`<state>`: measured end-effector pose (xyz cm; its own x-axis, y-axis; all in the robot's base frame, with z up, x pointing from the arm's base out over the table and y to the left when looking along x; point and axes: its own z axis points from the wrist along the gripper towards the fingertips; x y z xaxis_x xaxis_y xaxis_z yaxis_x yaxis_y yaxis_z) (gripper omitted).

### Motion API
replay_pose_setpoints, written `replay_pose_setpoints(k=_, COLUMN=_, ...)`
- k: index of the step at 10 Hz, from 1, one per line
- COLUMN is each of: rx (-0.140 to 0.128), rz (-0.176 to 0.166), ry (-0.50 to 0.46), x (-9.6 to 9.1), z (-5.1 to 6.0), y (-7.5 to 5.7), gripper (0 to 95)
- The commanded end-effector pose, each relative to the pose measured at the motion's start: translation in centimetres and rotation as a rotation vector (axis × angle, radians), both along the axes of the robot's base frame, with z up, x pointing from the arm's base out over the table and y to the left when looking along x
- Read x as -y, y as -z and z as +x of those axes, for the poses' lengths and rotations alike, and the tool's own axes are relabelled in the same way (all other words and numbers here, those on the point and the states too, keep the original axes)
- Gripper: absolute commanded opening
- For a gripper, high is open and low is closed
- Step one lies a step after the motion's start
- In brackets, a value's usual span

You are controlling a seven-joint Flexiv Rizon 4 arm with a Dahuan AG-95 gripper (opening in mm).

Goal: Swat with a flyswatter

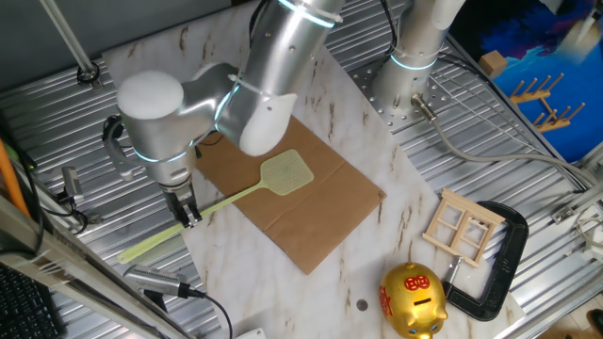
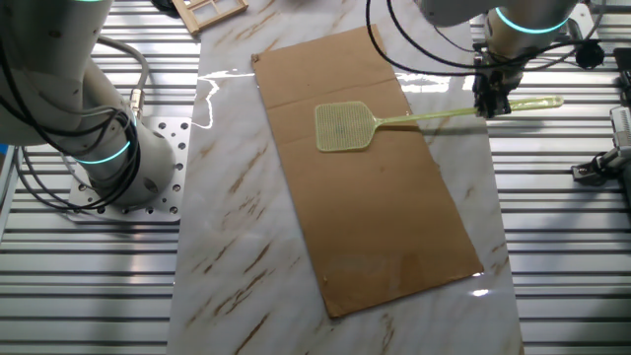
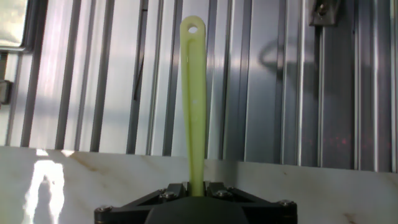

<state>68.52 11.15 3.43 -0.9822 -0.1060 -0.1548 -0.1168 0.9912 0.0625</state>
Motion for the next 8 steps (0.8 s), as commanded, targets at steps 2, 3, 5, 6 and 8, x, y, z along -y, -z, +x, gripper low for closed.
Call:
replay_pose_setpoints(k=2, rx=0.046, rz=0.004, ry=-0.009, x=0.22, z=0.16, y=0.31, gripper=0.0)
replay_pose_setpoints(k=3, rx=0.045, rz=0.002, ry=-0.005, x=0.22, z=0.16, y=0.31, gripper=0.0)
replay_pose_setpoints(k=5, rx=0.002, rz=-0.002, ry=-0.016, x=0.22, z=0.1, y=0.21, gripper=0.0)
replay_pose_setpoints(k=6, rx=-0.014, rz=-0.006, ry=-0.03, x=0.27, z=0.07, y=0.14, gripper=0.0)
replay_pose_setpoints(k=8, rx=-0.03, rz=-0.008, ry=-0.035, x=0.66, z=0.12, y=-0.23, gripper=0.0)
